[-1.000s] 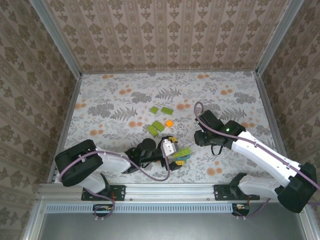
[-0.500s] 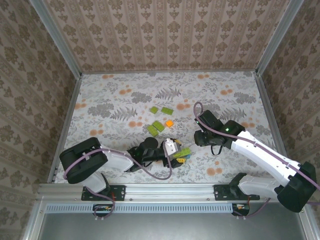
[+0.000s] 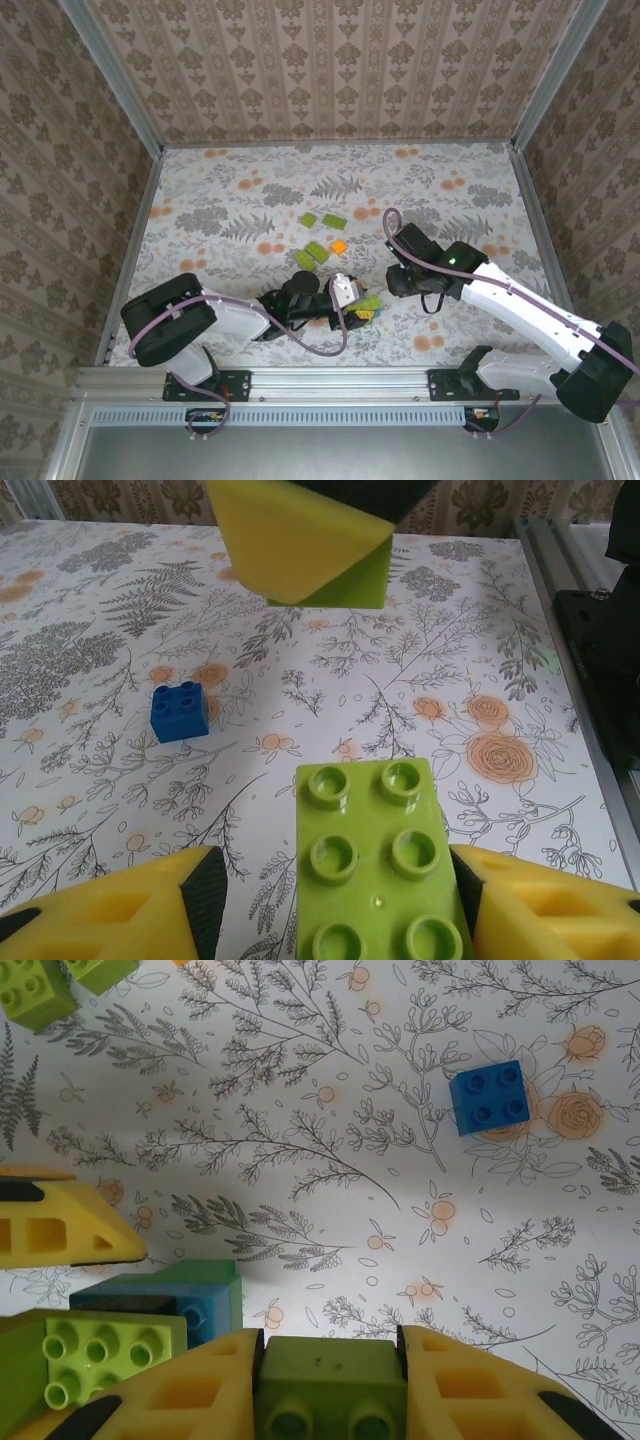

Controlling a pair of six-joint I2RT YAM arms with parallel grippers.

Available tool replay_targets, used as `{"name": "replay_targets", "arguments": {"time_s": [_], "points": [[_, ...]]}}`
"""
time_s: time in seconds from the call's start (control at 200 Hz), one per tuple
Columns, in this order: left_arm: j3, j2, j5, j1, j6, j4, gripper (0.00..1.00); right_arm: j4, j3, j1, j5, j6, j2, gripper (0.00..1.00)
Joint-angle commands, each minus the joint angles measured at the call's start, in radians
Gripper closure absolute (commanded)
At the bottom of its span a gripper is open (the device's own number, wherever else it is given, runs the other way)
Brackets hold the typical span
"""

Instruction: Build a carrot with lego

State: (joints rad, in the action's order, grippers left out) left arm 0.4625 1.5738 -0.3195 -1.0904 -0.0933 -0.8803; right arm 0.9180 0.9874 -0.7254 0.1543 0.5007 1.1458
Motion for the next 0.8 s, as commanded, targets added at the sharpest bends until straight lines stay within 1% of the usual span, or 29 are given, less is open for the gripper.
{"name": "replay_targets", "arguments": {"time_s": [0.0, 0.075, 0.155, 0.255, 0.34, 0.585, 0.795], "points": [[0.020, 0.017, -0.024, 0.010, -0.003, 0.017, 0.42, 0.049, 0.036, -0.020, 0.035, 0.013, 0.003, 0.77], [0.016, 0.019, -0.024, 0.011, -0.003, 0.017, 0.44, 0.053, 0.041, -0.024, 0.041, 0.015, 0.001, 0.77], [0.018, 0.024, -0.028, 0.012, -0.005, 0.017, 0.50, 0.053, 0.043, -0.026, 0.042, 0.017, 0.001, 0.77], [0.022, 0.029, -0.033, 0.011, -0.009, 0.024, 0.55, 0.058, 0.052, -0.037, 0.044, 0.021, 0.008, 0.77], [0.021, 0.031, -0.033, 0.012, -0.014, 0.037, 0.57, 0.066, 0.057, -0.049, 0.049, 0.027, 0.016, 0.77], [0.017, 0.034, -0.029, 0.012, -0.025, 0.055, 0.60, 0.075, 0.057, -0.079, 0.056, 0.044, 0.053, 0.77], [0.018, 0.027, -0.030, 0.010, -0.033, 0.068, 0.62, 0.067, 0.075, -0.083, 0.045, 0.062, 0.067, 0.77]]}}
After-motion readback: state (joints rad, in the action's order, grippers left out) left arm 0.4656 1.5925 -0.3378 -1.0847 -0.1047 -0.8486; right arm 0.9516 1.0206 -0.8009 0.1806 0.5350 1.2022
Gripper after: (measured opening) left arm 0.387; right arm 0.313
